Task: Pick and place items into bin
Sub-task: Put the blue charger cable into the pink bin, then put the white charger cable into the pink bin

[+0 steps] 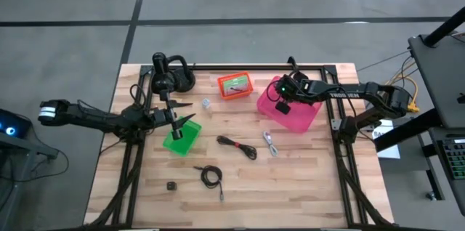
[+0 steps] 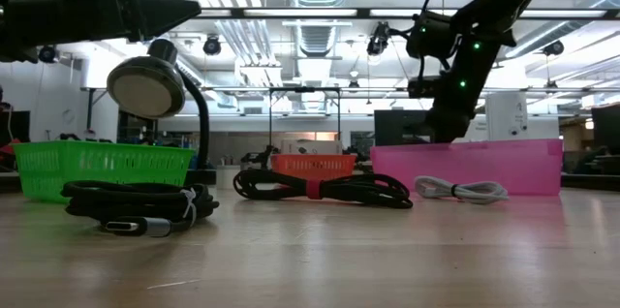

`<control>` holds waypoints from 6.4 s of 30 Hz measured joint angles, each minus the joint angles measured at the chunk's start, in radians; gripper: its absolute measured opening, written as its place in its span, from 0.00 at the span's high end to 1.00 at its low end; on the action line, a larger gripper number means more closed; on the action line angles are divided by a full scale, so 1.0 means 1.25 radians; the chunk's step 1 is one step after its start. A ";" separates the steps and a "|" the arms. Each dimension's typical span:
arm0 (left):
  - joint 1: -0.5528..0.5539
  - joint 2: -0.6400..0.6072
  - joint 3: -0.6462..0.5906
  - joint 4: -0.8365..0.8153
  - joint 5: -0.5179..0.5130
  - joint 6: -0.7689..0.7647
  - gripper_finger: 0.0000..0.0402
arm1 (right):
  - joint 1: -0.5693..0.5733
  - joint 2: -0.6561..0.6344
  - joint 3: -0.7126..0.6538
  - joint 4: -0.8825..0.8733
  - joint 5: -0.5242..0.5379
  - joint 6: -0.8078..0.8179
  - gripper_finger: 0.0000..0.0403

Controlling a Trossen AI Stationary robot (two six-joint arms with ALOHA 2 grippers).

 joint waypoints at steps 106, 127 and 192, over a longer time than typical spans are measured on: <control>0.000 0.000 -0.011 0.001 0.000 -0.008 0.60 | 0.529 -0.002 0.157 -0.174 -0.132 0.873 0.72; 0.000 0.000 -0.012 0.003 0.000 -0.008 0.60 | 0.568 0.143 0.157 -0.158 -0.089 0.841 0.69; 0.000 0.002 -0.015 0.000 0.001 -0.008 0.60 | 0.561 0.288 0.157 -0.134 -0.072 0.825 0.76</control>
